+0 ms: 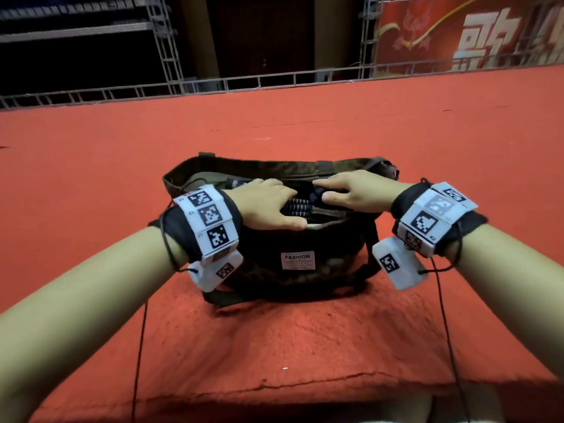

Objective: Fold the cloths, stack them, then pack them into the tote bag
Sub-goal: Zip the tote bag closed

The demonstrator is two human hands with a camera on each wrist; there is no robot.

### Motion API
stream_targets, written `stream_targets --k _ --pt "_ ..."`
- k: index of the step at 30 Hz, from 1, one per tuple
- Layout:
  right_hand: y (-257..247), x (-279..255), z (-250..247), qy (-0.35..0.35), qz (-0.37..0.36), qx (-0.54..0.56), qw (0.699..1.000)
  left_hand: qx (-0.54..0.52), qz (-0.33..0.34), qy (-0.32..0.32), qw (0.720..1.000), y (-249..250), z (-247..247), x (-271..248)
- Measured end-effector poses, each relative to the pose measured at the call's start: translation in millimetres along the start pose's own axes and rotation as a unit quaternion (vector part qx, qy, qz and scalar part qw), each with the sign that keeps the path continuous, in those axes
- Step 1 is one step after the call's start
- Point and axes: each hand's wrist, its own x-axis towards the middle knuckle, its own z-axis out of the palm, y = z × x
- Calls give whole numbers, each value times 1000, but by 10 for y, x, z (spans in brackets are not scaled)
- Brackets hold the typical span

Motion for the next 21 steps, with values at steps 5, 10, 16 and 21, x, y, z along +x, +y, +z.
stream_targets --k 5,10,16,21 --pt "81 21 34 -7 42 -20 999 -3 -37 -100 994 -85 201 72" --pt "-2 110 114 -40 50 -63 996 50 2 -35 998 -186 241 -19" --pt "-70 83 20 -103 39 -8 994 -85 33 6 996 -287 164 -131" --pt "57 -207 -192 -7 31 89 996 -105 43 6 994 -309 24 -301"
